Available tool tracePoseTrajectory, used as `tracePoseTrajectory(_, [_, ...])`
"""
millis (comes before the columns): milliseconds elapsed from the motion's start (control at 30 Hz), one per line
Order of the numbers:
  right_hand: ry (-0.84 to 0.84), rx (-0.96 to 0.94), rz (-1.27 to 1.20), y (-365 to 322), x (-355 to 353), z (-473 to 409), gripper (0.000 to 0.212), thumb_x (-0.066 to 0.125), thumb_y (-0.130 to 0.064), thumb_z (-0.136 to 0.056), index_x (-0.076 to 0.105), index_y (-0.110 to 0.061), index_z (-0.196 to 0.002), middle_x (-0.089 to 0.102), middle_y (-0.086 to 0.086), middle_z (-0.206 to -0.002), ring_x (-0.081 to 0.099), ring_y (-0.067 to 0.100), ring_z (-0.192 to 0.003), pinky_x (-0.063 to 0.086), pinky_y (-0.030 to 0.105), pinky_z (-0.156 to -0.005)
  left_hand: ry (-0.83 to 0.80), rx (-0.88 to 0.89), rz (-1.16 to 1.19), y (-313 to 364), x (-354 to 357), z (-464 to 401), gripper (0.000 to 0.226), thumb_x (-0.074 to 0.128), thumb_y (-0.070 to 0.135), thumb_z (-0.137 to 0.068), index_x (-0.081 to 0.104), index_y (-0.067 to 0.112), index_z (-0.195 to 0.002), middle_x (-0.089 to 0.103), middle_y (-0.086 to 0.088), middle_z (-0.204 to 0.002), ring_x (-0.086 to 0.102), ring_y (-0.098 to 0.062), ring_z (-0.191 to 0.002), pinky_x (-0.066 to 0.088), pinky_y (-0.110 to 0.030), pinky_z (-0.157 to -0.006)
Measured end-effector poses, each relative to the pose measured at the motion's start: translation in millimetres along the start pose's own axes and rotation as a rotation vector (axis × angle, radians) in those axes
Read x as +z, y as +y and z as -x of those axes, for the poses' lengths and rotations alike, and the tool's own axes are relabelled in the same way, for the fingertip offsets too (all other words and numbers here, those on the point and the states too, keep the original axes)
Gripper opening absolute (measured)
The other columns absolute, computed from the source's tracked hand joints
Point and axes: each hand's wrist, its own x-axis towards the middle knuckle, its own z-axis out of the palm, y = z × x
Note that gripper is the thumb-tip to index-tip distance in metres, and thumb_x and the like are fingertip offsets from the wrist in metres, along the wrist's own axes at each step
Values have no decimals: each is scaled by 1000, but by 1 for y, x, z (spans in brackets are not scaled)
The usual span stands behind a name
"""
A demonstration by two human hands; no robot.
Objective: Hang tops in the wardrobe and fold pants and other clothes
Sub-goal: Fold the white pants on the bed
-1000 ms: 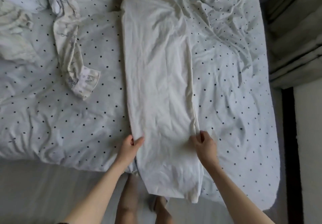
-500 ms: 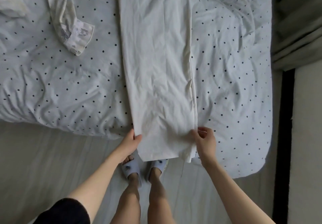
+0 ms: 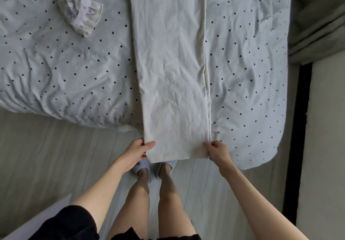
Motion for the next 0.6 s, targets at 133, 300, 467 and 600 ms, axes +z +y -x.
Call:
tracePoseTrajectory(133, [9,-3,11,-9,-5,21,13,53,-16,-90,57,-4,-92,56,7,-85,54,21,-76,52,42,-81,37,-21,78,4,3,24,17,58,12,-92,60,10,-108,68,-7,-104,64,-22,-95,52,-32,-77])
tracePoseTrajectory(300, [137,-30,-129,-27,-17,52,31,63,-14,-84,48,-9,-110,58,7,-93,63,26,-84,56,37,-73,14,-178,180,28,1,50,13,66,7,-84,63,5,-97,67,-11,-96,58,-25,-90,43,-36,-87])
tracePoseTrajectory(467, [-47,-112,-249,-79,-47,70,18,66,-5,-83,56,-9,-98,64,12,-78,63,16,-50,55,24,-52,-5,-149,522,85,-10,71,27,68,1,-71,61,0,-97,70,-18,-90,70,-29,-78,59,-38,-61])
tracePoseTrajectory(600, [-177,-171,-355,-136,-67,62,5,62,-9,-87,65,-6,-88,65,9,-71,66,18,-58,54,26,-64,-77,-16,671,140,-12,76,24,61,4,-72,60,-4,-95,71,-23,-85,71,-31,-72,59,-40,-61])
